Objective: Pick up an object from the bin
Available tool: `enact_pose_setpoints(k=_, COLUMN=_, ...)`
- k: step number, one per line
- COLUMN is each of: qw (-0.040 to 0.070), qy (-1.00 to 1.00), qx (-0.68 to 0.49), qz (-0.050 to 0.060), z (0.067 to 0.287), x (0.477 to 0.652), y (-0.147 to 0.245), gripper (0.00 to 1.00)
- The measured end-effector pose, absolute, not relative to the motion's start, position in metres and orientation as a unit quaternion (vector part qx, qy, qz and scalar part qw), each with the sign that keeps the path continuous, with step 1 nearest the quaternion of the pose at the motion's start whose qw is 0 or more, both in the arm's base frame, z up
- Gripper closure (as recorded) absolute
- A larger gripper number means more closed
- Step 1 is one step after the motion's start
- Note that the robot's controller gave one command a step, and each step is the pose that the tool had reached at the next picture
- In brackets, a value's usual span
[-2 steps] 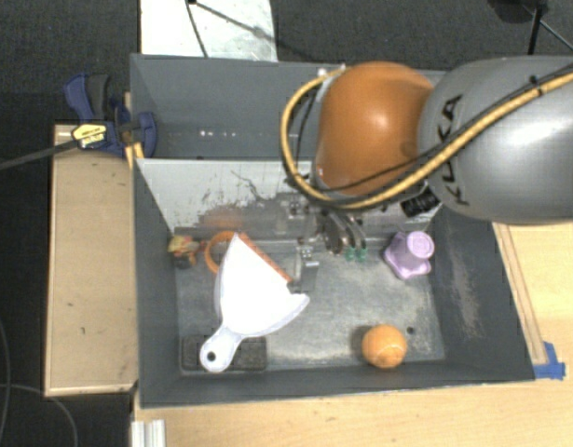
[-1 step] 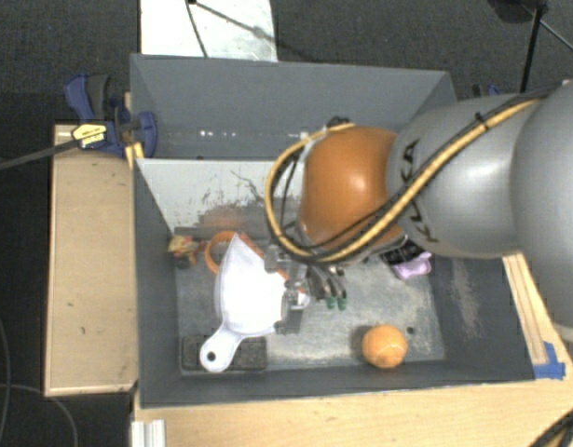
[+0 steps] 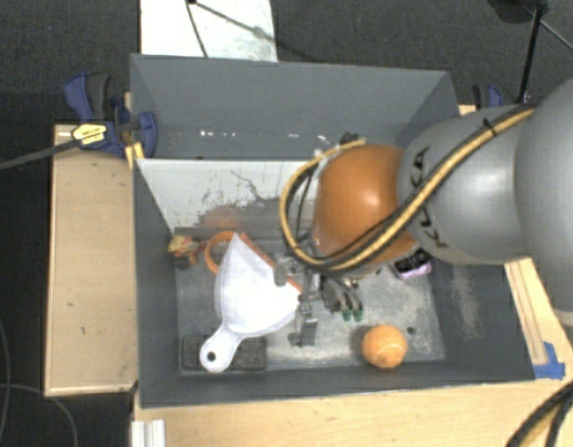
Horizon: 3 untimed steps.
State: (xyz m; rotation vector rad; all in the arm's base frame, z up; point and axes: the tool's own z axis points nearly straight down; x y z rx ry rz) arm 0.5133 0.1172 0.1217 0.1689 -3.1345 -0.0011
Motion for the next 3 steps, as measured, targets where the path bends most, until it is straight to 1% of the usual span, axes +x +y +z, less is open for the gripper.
enact_pose_setpoints(k=1, qw=-0.002, qy=-0.991, qx=0.133, qz=0.001, z=0.108, x=0.511, y=0.150, gripper=0.00)
enact_pose_setpoints(k=2, qw=-0.001, qy=-0.990, qx=0.141, qz=-0.002, z=0.094, x=0.504, y=0.174, gripper=0.00)
enact_pose_setpoints(k=3, qw=0.002, qy=-0.998, qx=0.061, qz=-0.001, z=0.075, x=0.509, y=0.165, gripper=1.00)
